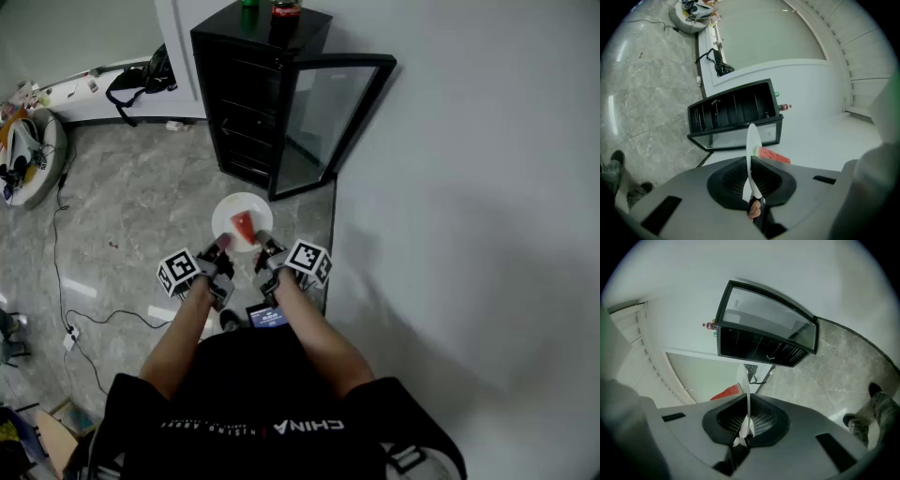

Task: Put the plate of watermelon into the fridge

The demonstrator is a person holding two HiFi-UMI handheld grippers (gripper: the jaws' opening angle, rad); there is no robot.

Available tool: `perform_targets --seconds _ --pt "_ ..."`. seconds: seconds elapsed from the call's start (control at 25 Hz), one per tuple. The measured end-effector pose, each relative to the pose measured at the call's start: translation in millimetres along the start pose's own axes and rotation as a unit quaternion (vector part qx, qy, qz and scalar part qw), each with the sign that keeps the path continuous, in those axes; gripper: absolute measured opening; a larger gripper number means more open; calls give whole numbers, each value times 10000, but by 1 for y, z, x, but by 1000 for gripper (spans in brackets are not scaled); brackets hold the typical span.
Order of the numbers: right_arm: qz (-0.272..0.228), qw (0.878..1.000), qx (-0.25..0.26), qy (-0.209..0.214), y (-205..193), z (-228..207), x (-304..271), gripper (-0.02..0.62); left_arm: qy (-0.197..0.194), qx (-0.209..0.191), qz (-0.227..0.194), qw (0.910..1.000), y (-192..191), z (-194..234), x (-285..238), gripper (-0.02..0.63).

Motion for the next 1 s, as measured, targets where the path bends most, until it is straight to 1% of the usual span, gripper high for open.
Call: perform_targets --seconds 0.12,0.36,0.68,1.0 --pt "17 10000 10 4 5 1 -5 21 -25 -27 -13 10000 4 2 -6 25" --pt "6 10000 -60 18 7 0 -6 21 79 32 -2 10000 3 4 -8 25" --pt "13 10000 3 -10 14 0 -7 21 53 2 7 10000 3 3 -14 25" --pt "44 10000 -64 -26 14 -5 -8 21 65 -20 -5 10000 2 7 -17 25"
Point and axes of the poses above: the fingertips, and each gripper's own axes: x backward along the fingers, z to its left, y out of its top, the point moved 2 cm from there along x, backward along the fingers, and after that the axes turned 3 degrees about -x, right-handed, at the moved point
